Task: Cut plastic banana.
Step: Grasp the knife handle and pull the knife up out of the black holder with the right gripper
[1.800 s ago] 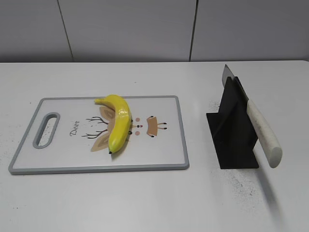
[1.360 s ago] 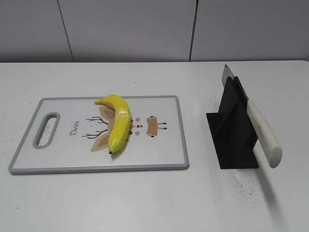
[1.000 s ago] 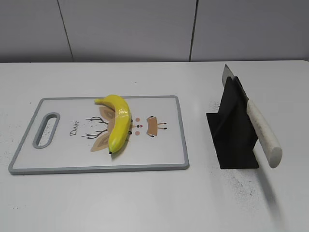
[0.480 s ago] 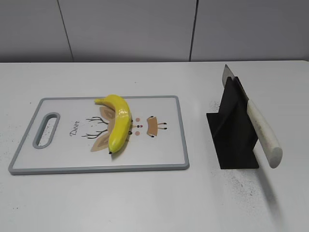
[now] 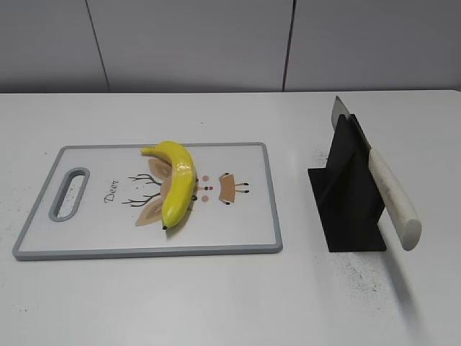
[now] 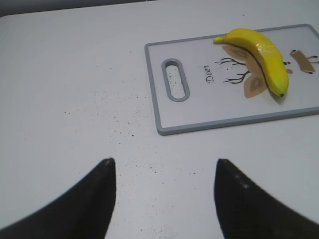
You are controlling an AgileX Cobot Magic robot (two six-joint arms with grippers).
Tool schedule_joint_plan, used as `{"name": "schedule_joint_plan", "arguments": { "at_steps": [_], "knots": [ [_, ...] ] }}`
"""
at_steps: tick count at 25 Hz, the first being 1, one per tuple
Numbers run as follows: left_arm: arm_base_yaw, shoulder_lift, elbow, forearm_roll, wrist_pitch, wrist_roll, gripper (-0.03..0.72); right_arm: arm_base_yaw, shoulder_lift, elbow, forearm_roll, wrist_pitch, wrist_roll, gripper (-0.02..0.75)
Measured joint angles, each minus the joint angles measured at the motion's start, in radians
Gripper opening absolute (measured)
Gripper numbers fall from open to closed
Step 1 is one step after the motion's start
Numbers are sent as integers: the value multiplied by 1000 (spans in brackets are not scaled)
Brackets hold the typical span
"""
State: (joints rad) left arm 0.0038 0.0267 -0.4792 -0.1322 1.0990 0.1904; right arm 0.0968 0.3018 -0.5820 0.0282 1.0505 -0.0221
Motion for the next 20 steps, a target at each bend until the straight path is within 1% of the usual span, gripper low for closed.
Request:
{"name": "schedule_joint_plan", "arguments": {
  "at_steps": [3, 6, 9, 15, 18, 20],
  "knots": [
    [0, 0, 0, -1, 0, 0, 589, 3, 116, -55, 10, 1, 0, 539],
    [0, 0, 0, -1, 0, 0, 587, 45, 206, -103, 31, 0, 2, 529],
    [0, 0, 0, -1, 0, 0, 587, 129, 290, -144, 36, 0, 49, 526],
    [0, 0, 0, -1, 0, 0, 586, 331, 478, -243, 27, -1, 156, 522],
    [0, 0, 0, -1, 0, 0, 586, 405, 578, -292, -9, -2, 232, 522],
    [0, 0, 0, -1, 0, 0, 586, 422, 647, -324, -28, -2, 259, 522]
  ]
}}
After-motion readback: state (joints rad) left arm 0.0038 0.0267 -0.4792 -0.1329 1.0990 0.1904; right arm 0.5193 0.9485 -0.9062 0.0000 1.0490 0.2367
